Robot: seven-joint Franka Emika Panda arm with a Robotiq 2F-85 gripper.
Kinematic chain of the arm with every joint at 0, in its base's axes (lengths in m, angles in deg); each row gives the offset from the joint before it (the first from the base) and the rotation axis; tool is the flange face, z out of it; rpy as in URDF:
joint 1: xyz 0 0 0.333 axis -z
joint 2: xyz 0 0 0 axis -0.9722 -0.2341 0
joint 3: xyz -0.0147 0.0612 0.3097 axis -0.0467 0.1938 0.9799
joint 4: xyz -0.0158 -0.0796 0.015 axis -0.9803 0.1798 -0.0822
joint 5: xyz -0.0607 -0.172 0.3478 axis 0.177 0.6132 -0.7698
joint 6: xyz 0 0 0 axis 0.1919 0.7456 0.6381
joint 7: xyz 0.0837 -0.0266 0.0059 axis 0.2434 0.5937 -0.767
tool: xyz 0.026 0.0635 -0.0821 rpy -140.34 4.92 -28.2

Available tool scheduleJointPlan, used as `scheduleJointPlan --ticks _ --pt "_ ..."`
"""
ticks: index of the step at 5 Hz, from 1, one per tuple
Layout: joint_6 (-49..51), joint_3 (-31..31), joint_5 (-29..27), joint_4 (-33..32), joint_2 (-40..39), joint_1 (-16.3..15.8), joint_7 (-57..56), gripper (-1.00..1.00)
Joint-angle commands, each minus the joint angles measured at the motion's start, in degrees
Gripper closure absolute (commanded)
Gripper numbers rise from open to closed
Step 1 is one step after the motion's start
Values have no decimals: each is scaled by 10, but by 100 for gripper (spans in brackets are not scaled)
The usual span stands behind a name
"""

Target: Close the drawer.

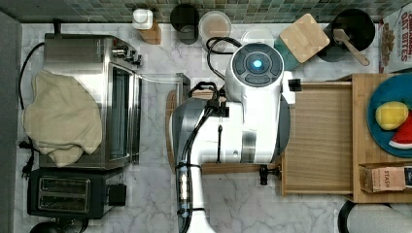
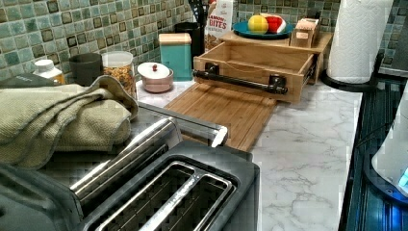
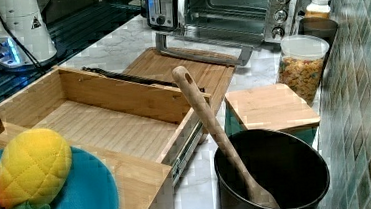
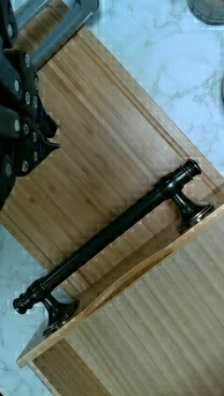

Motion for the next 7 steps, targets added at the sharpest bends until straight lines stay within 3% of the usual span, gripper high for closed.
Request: scheduleJointPlan --ticks 1,4,7 --pt "-9 0 3 -1 0 0 0 100" --pt "-133 6 0 -120 -15 10 -283 100" --pt "-245 -21 2 -165 -83 23 -412 100"
